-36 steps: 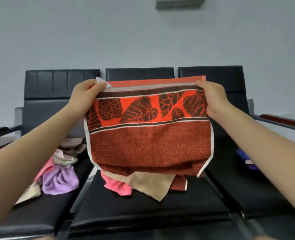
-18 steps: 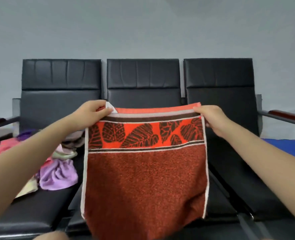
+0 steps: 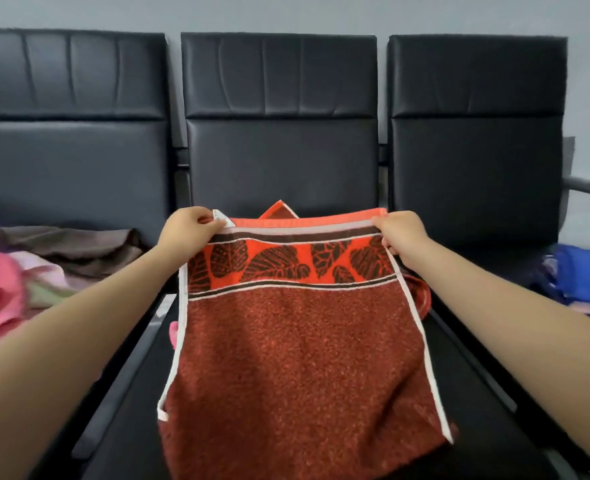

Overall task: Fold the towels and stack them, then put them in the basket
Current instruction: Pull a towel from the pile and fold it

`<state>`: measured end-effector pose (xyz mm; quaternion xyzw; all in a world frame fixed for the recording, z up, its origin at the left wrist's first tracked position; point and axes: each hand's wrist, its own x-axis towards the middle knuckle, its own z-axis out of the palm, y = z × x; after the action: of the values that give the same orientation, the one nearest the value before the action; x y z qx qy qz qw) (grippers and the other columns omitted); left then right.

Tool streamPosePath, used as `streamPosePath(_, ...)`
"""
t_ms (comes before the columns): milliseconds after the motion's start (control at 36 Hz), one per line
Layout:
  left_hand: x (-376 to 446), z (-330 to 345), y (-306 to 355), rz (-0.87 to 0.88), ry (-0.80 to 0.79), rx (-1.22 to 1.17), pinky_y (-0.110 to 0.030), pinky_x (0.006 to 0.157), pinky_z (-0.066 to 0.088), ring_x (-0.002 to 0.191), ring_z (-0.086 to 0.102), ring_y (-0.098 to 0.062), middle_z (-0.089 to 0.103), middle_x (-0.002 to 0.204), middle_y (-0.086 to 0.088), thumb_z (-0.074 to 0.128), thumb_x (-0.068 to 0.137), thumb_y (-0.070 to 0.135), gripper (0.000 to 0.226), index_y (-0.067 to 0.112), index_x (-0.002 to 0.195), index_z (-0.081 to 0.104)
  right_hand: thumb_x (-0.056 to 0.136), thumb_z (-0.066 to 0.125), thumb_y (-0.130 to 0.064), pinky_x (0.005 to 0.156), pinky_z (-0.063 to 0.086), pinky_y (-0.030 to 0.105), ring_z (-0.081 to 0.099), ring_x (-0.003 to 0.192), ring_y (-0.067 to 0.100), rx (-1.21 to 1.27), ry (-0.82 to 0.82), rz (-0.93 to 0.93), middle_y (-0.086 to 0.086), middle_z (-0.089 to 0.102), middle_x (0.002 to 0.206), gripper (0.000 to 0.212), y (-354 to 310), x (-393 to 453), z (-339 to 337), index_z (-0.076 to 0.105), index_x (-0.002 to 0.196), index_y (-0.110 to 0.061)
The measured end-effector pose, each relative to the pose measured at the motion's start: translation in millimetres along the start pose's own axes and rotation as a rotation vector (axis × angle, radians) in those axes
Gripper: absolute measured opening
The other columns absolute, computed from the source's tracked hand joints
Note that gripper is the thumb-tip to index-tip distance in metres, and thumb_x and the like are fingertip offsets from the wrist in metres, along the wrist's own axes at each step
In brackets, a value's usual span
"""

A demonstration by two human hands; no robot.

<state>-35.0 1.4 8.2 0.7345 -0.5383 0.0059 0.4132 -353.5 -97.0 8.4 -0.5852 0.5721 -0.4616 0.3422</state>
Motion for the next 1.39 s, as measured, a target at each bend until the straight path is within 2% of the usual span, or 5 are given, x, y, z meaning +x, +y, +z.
streamPosePath(278,20,71,-17,-0.168,-0.199,-0.056,-0.023,0.060,0.038,0.074,0.052,-0.016,0.060,0.080,-0.004,0.067,0.088,0.032,0.026,0.006,0.085,0.066,0.091,0.056,-0.011,0.052,0.036,0.023,0.045,0.059,0.015,-0.050,-0.241,0.129,0.004,0.045,0.070,0.012,41,22,45,0.056,0.081,-0.018)
streamPosePath(417,3,84,-21,-0.269,-0.158,-0.133,-0.031,0.099,0.039,0.124,0.051,-0.027,0.056,0.133,-0.009,0.065,0.086,0.047,0.062,0.013,0.136,0.049,0.093,0.059,-0.016,0.084,0.050,0.039,0.055,0.086,0.017,-0.104,-0.194,0.019,-0.001,0.055,0.081,0.015,58,2,35,0.062,0.108,-0.016)
streamPosePath(556,-10,59,-10,-0.371,-0.044,-0.069,-0.037,0.108,0.031,0.136,0.035,-0.035,0.044,0.143,-0.018,0.059,0.089,0.039,0.064,0.015,0.145,0.039,0.089,0.062,-0.020,0.068,0.049,0.031,0.057,0.074,0.013,-0.111,-0.197,0.033,0.001,0.061,0.084,0.027,64,-17,9,0.064,0.115,-0.012)
streamPosePath(972,-162,6,60,0.198,-0.187,-0.071,-0.026,0.071,0.037,0.070,0.051,-0.006,0.056,0.075,0.017,0.061,0.090,0.021,0.007,0.021,0.088,0.067,0.089,0.066,-0.036,0.046,0.039,0.023,0.055,0.060,0.012,-0.479,-0.386,-0.084,0.000,0.063,0.075,0.022,57,-129,-71,0.067,0.079,-0.016)
streamPosePath(1389,-205,5,-23,0.084,-0.376,0.129,-0.024,0.070,0.036,0.080,0.054,-0.015,0.058,0.089,0.000,0.069,0.085,0.030,0.018,0.023,0.100,0.061,0.081,0.074,-0.025,0.067,0.057,0.038,0.060,0.060,0.019,-0.619,-0.402,-0.023,0.004,0.068,0.069,0.015,98,-174,-78,0.065,0.072,-0.016)
